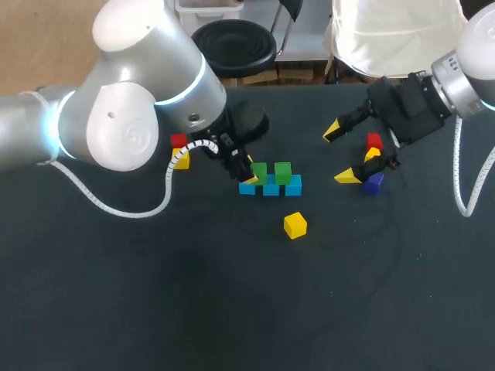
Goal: Place the blue cubes, place green cubes on the blue cubes, place the yellow cubes on the green cubes, then place the red cubes on the yellow cubes, and place purple cube on the red cubes.
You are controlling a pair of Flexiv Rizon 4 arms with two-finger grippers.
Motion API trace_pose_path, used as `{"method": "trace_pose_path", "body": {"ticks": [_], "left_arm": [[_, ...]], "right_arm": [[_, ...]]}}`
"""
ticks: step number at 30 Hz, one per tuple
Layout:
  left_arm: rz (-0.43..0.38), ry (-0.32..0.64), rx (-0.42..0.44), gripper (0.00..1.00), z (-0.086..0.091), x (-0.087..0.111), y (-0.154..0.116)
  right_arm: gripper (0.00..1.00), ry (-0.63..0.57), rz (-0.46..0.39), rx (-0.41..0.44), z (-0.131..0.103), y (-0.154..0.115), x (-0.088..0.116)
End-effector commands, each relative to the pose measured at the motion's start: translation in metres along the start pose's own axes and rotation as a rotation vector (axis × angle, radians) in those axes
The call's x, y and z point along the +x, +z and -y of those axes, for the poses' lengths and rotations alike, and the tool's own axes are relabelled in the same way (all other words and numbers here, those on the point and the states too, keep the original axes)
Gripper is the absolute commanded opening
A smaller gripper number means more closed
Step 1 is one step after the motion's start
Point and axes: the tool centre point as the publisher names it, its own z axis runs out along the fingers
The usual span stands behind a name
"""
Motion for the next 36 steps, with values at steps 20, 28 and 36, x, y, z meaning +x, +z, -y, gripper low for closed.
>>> {"method": "trace_pose_path", "body": {"ticks": [20,28,36], "left_arm": [[-0.006,-0.011,-0.002,0.58,-0.0005,0.0014,0.0000],[0.008,-0.013,-0.004,1.00,-0.0003,0.0005,-0.0033],[0.018,0.012,-0.012,1.00,-0.0018,0.0000,-0.0016]], "right_arm": [[1.00,-0.001,0.002,0.000,-0.0003,0.0000,0.0002],[1.00,-0.001,0.002,0.000,-0.0003,0.0000,0.0002],[1.00,-0.001,0.002,0.000,-0.0003,0.0000,0.0002]]}}
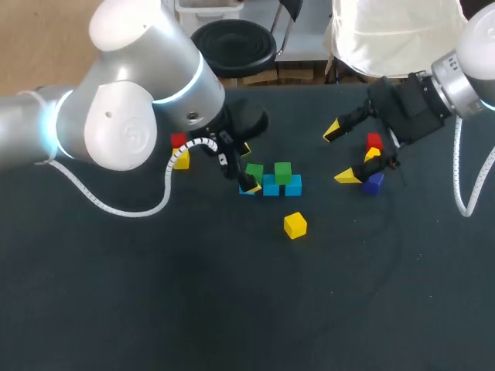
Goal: Place the blue cubes, place green cubes on the blue cubes, place the yellow cubes on the green cubes, then place the red cubes on the yellow cubes, and place purple cube on the red cubes.
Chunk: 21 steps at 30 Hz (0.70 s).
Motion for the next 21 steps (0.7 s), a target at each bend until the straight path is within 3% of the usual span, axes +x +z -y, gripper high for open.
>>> {"method": "trace_pose_path", "body": {"ticks": [1,3,8,15,21], "left_arm": [[0.008,0.019,-0.003,1.00,-0.0002,0.0007,0.0030],[0.008,0.036,-0.001,0.94,-0.0018,0.0007,0.0049],[0.000,0.047,-0.001,0.47,-0.0035,0.0001,0.0067],[-0.006,0.053,-0.002,0.43,-0.0028,-0.0017,0.0077],[-0.006,0.048,-0.004,0.31,-0.0030,-0.0019,0.0079]], "right_arm": [[1.00,-0.001,0.002,0.000,-0.0003,-0.0001,0.0002],[1.00,-0.001,0.002,0.000,-0.0003,-0.0001,0.0002],[1.00,-0.001,0.002,0.000,-0.0003,-0.0001,0.0002],[1.00,-0.001,0.002,0.000,-0.0003,-0.0001,0.0002],[1.00,-0.001,0.002,0.000,-0.0003,-0.0001,0.0002]]}}
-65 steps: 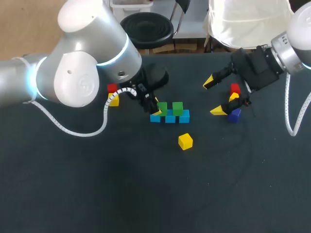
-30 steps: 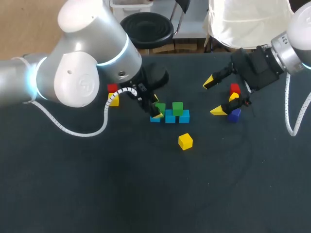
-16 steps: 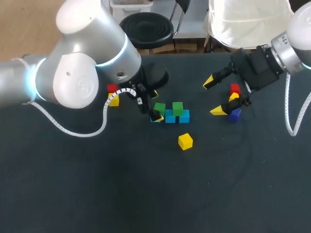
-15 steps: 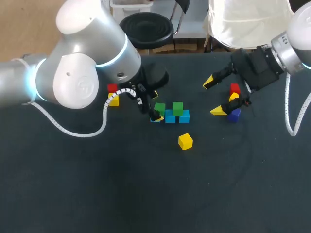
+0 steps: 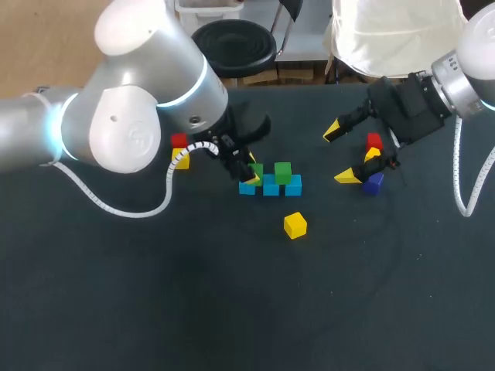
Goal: Place the blue cubes, place green cubes on the blue cubes, place the yellow cubes on the green cubes, then place the red cubes on the yellow cubes, and place purple cube on the red cubes.
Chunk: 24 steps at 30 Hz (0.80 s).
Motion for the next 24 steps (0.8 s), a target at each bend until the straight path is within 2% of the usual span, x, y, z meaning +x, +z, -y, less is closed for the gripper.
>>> {"method": "trace_pose_path", "body": {"ticks": [1,2,6,24], "left_arm": [[-0.002,-0.002,0.001,0.27,-0.0014,-0.0007,0.0008],[-0.001,-0.003,0.001,0.24,-0.0015,-0.0007,0.0008],[0.001,-0.004,0.000,0.00,-0.0006,-0.0022,-0.0004],[0.002,0.000,-0.006,0.00,0.0004,-0.0031,-0.0010]], "right_arm": [[1.00,-0.001,0.002,0.000,-0.0003,0.0000,0.0003],[1.00,-0.001,0.002,0.000,-0.0003,0.0000,0.0003],[1.00,-0.001,0.002,0.000,-0.0003,0.0000,0.0003],[1.00,-0.001,0.002,0.000,-0.0003,0.0000,0.0003]]}}
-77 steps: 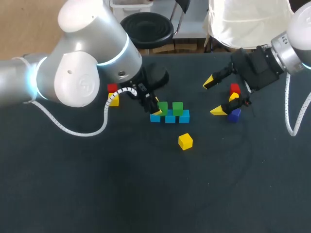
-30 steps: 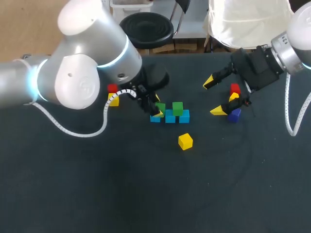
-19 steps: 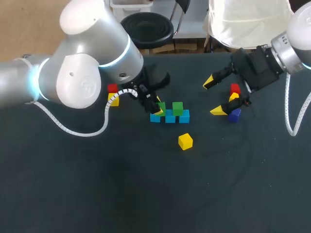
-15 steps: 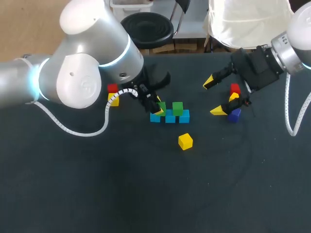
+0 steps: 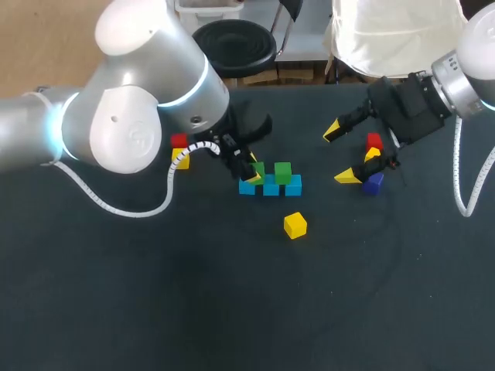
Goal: Place the blue cubes, place green cubes on the blue cubes, place the yellow cubes on the green cubes, then place the red cubes on the yellow cubes, and place purple cube on the red cubes.
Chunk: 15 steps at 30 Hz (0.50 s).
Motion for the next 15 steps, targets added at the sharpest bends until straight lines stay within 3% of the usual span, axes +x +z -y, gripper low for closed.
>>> {"method": "trace_pose_path", "body": {"ticks": [1,15], "left_arm": [[0.000,0.001,0.000,0.00,-0.0004,-0.0006,0.0004],[0.002,-0.002,0.001,0.00,-0.0005,-0.0016,0.0027]], "right_arm": [[1.00,-0.001,0.002,0.000,-0.0003,0.0000,0.0002],[1.00,-0.001,0.002,0.000,-0.0003,0.0000,0.0002]]}}
